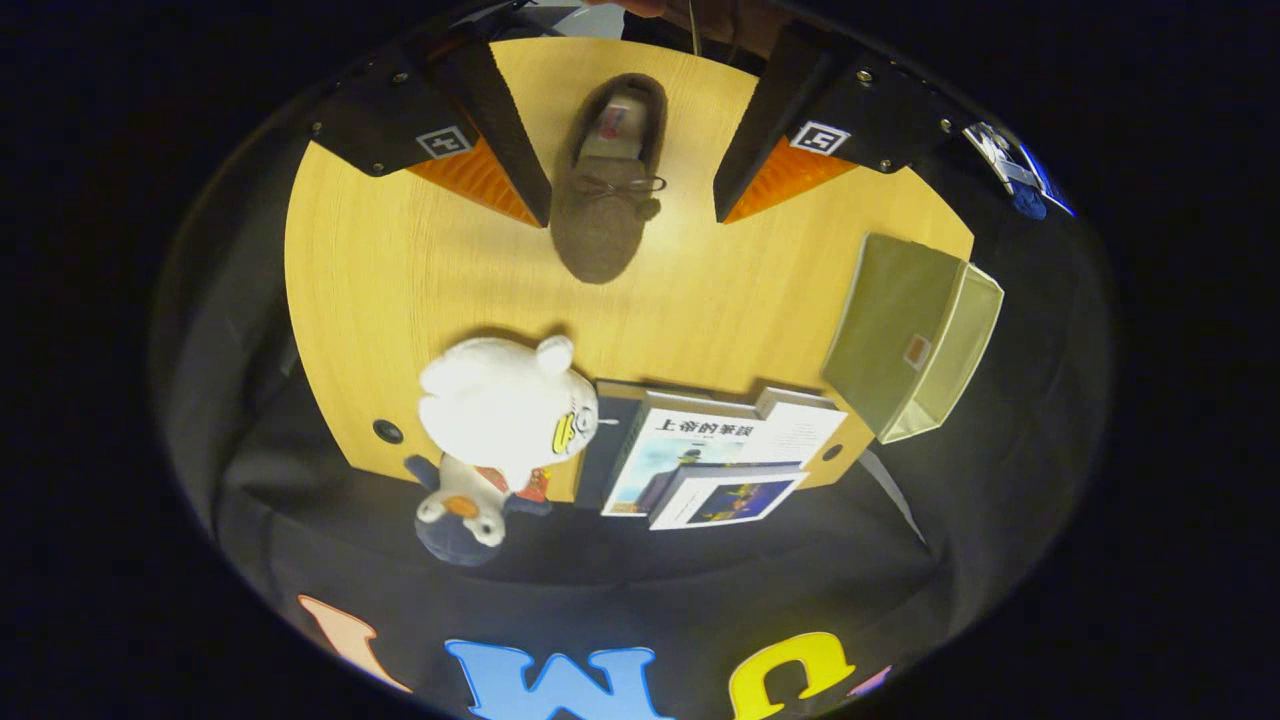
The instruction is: Open the storage box then place both shoes into the box .Put the left shoe in first, then the right shoe, with the right side of both shoes facing outward in a uniform manner.
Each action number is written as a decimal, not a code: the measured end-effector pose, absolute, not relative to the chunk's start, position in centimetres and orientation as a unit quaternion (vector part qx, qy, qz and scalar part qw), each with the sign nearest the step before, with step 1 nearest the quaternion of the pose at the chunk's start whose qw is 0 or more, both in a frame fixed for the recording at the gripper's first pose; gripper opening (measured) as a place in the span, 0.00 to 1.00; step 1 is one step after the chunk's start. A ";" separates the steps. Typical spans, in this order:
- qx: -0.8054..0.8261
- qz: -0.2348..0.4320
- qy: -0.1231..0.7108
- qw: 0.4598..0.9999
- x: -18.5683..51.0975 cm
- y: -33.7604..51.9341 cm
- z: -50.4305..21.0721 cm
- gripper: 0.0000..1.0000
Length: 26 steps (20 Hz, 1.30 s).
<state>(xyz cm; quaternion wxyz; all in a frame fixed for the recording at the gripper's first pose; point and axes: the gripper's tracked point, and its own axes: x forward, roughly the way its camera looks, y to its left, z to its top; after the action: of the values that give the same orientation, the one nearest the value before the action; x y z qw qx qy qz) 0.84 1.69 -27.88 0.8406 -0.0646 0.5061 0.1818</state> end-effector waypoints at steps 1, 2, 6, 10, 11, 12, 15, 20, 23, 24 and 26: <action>-0.064 0.177 0.516 0.835 0.5 1.0 -28.8 0.99; -0.065 0.174 0.523 0.832 0.2 0.5 -29.2 0.99; -0.075 0.159 0.562 0.808 -0.7 -1.2 -32.7 0.99; -0.082 0.141 0.612 0.774 -2.1 -2.6 -36.7 0.99; -0.075 0.138 0.621 0.768 -2.2 -2.6 -37.4 0.99; -0.068 0.133 0.628 0.764 -2.2 -2.7 -37.8 0.99; -0.059 0.128 0.643 0.753 -2.0 -2.7 -39.3 0.99; -0.042 0.142 0.665 0.732 -2.4 -2.0 -40.7 0.70; -0.053 0.129 0.658 0.740 -1.7 -3.0 -40.6 0.10; -0.051 0.117 0.653 0.747 -1.0 -3.1 -40.7 0.05; -0.055 0.113 0.649 0.750 -1.2 -3.5 -39.7 0.00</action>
<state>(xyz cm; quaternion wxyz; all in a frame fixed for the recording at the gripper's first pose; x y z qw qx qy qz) -1.22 -3.48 -39.74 0.7502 -0.0548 0.6492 0.1130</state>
